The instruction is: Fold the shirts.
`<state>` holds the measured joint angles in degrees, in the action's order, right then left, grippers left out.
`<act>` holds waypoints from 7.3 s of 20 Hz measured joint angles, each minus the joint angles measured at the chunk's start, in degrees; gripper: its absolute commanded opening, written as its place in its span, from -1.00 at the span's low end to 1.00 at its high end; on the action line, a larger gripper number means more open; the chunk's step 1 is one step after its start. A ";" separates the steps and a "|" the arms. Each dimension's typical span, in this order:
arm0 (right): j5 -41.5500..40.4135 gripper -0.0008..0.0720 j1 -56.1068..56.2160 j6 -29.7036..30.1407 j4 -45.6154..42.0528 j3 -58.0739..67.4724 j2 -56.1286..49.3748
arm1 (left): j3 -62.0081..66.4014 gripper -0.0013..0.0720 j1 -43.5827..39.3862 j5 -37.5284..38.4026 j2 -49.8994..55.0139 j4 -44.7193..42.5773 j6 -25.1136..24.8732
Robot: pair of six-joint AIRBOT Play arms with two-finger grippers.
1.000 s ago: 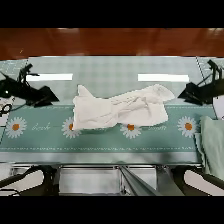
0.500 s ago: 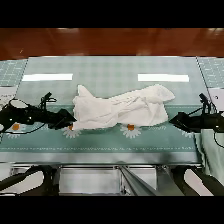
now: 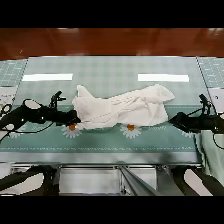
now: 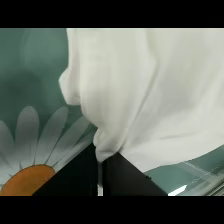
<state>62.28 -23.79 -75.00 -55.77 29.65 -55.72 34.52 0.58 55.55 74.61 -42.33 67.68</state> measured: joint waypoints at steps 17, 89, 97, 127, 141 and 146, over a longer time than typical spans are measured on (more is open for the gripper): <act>-1.03 0.16 0.55 3.06 4.04 16.04 -23.02 | 0.74 -0.90 5.92 7.26 0.28 -2.21 -1.27; 9.81 0.15 -5.81 -13.40 -22.21 37.92 -25.92 | 32.74 0.42 18.75 14.49 9.35 -16.13 12.79; 1.84 0.15 -10.14 -1.29 -2.51 13.75 -12.98 | 15.19 0.42 21.18 11.93 6.25 -1.33 7.06; -3.23 0.15 -14.16 3.37 6.60 12.39 -21.88 | 19.69 -0.89 6.23 12.35 14.95 1.27 5.20; -0.63 -0.92 -3.50 4.72 9.77 26.62 -31.76 | 22.10 -0.90 6.95 13.22 13.62 1.38 5.18; 7.08 -0.92 -3.02 1.70 8.90 46.25 -23.39 | 35.95 -0.90 10.58 14.86 5.55 4.09 5.20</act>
<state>69.36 -26.81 -73.30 -46.87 75.90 -79.11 70.48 11.16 70.41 80.16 -38.24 72.88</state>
